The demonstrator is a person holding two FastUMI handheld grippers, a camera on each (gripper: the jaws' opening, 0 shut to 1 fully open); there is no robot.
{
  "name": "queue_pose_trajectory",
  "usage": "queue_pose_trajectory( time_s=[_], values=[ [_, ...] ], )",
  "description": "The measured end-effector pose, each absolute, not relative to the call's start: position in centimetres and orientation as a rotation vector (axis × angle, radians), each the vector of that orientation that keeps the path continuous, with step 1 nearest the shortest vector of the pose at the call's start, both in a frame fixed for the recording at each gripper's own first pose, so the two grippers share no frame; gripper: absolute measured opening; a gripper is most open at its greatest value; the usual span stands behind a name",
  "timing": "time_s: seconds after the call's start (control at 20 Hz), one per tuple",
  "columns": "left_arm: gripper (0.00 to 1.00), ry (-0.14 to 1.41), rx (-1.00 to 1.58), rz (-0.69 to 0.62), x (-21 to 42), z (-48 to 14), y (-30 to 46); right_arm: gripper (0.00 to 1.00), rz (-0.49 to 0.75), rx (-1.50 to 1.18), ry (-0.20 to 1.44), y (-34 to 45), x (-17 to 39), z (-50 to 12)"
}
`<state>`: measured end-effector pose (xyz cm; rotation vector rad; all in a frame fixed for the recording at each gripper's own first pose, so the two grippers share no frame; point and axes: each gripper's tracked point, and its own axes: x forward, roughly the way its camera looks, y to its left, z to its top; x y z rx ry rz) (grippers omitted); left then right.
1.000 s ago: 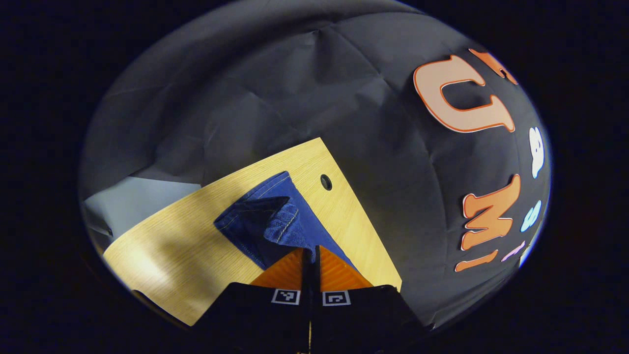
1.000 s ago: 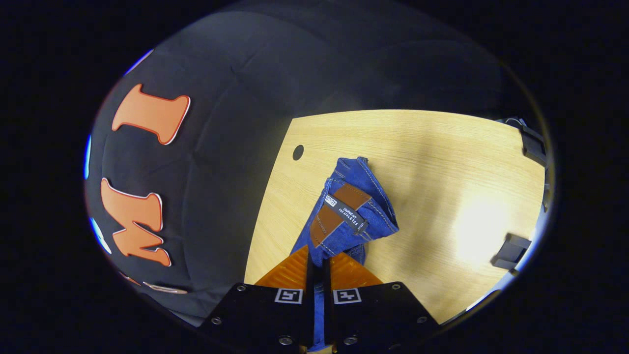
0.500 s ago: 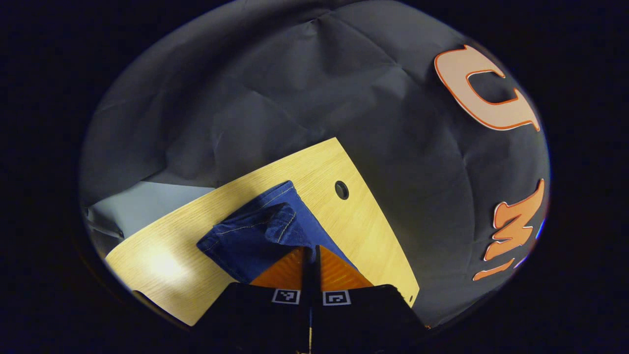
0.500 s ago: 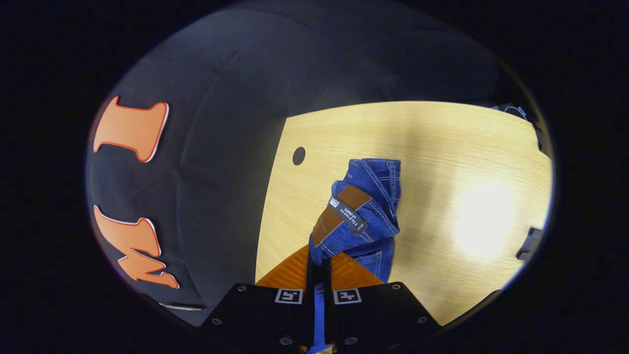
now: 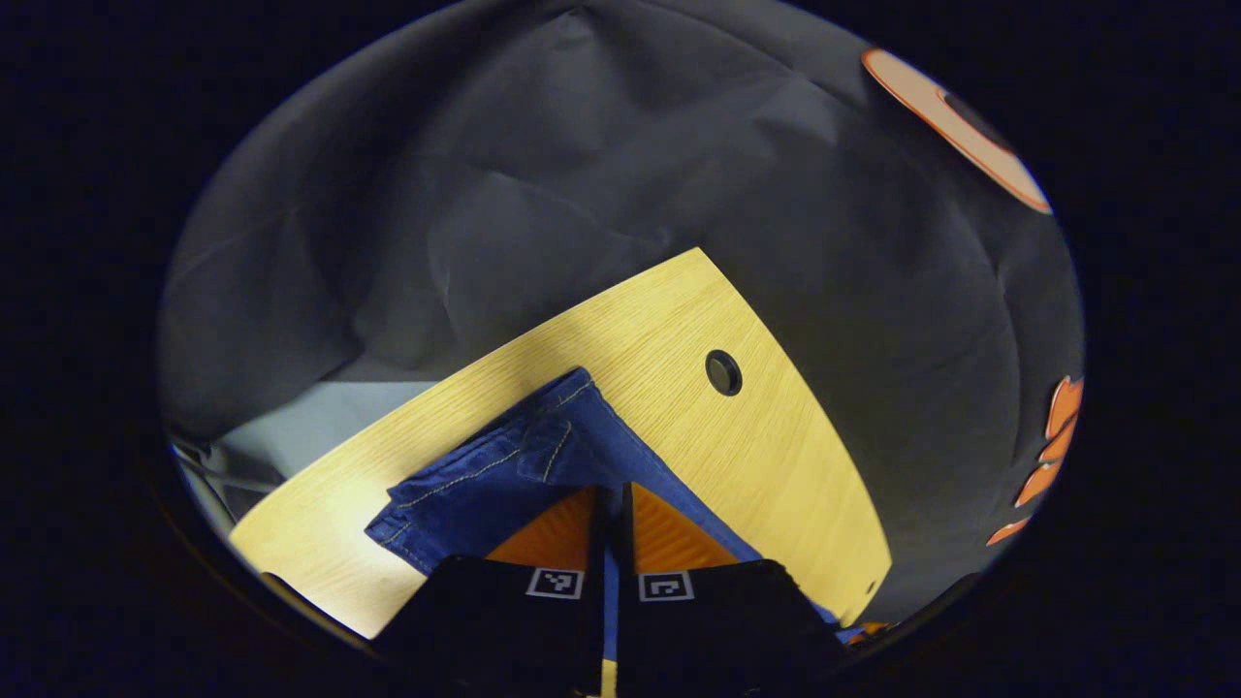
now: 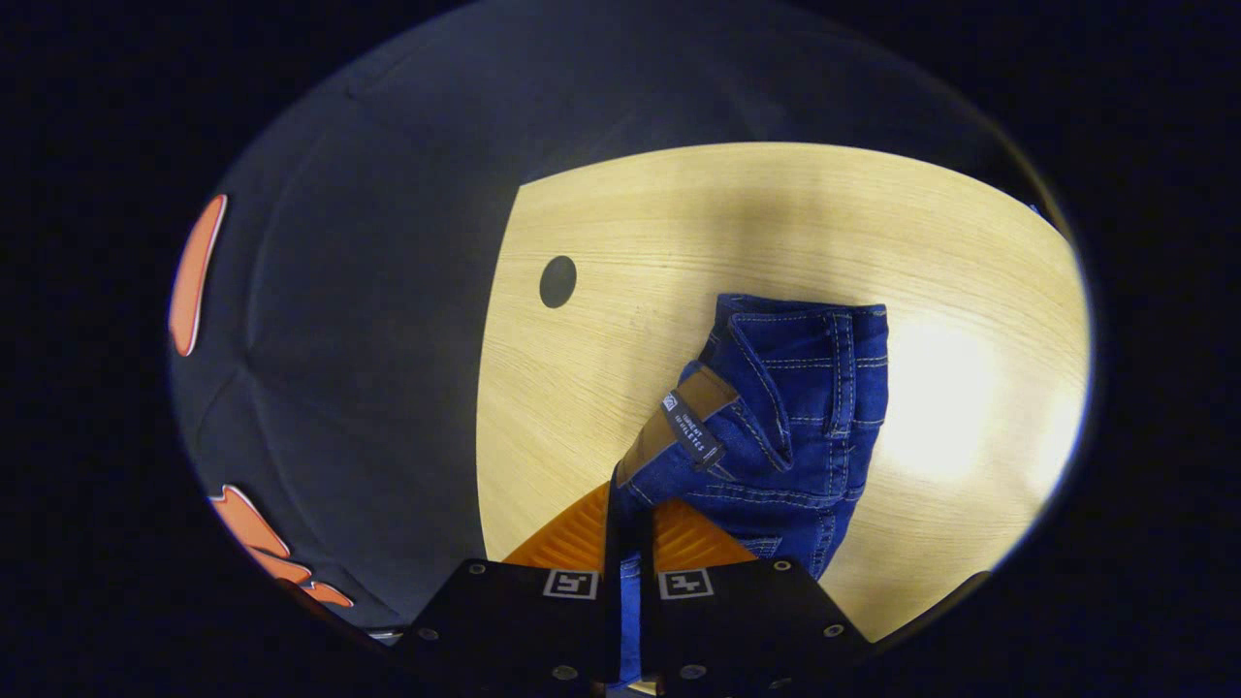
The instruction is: Grasp the waist and the cuffs of the jeans and fold them to make the two legs overlap; first hold the waist and fold one-third of the jeans toward the cuffs, then hold the cuffs and fold the remaining one-third in the same direction to finish folding.
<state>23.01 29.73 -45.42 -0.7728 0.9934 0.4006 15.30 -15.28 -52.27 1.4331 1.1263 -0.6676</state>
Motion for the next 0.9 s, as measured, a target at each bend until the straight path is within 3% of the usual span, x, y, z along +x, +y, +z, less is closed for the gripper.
queue_pose_trajectory(
  time_s=[0.05, 0.1, 0.15, 0.2, 0.3, 0.35, 0.45, 0.5, 0.7, 0.9],
  values=[
    [0.10, 0.994, -0.753, 0.380, 23.3, -45.0, 29.4, 0.08, -0.661, 1.439, 1.118, -15.5, 15.7, -52.0],
    [0.26, 0.996, -0.734, 0.364, 23.4, -44.9, 29.2, 0.18, -0.650, 1.446, 1.098, -16.1, 16.1, -51.5],
    [0.31, 0.984, -0.724, 0.344, 23.5, -44.3, 29.1, 0.24, -0.633, 1.455, 1.067, -16.5, 17.0, -51.4],
    [0.44, 0.968, -0.719, 0.327, 24.3, -43.9, 28.9, 0.39, -0.619, 1.467, 1.038, -17.0, 17.5, -50.9],
    [0.70, 0.952, -0.691, 0.303, 24.9, -43.1, 28.6, 0.50, -0.629, 1.451, 1.034, -17.7, 17.4, -51.2],
    [0.87, 0.963, -0.674, 0.304, 24.7, -43.0, 28.4, 0.66, -0.647, 1.417, 1.059, -18.0, 16.5, -51.6],
    [0.89, 0.985, -0.685, 0.289, 24.2, -42.8, 27.7, 0.78, -0.668, 1.329, 1.099, -18.9, 14.6, -52.0],
    [0.96, 0.982, -0.686, 0.287, 24.1, -42.6, 27.6, 0.86, -0.678, 1.281, 1.112, -19.4, 13.2, -52.1],
    [0.98, 0.968, -0.605, 0.292, 23.7, -41.3, 28.1, 0.96, -0.706, 1.129, 1.162, -21.6, 9.9, -52.6],
    [0.98, 0.976, -0.447, 0.242, 23.0, -40.8, 28.0, 0.99, -0.726, 1.012, 1.217, -23.4, 7.0, -53.7]
  ],
)
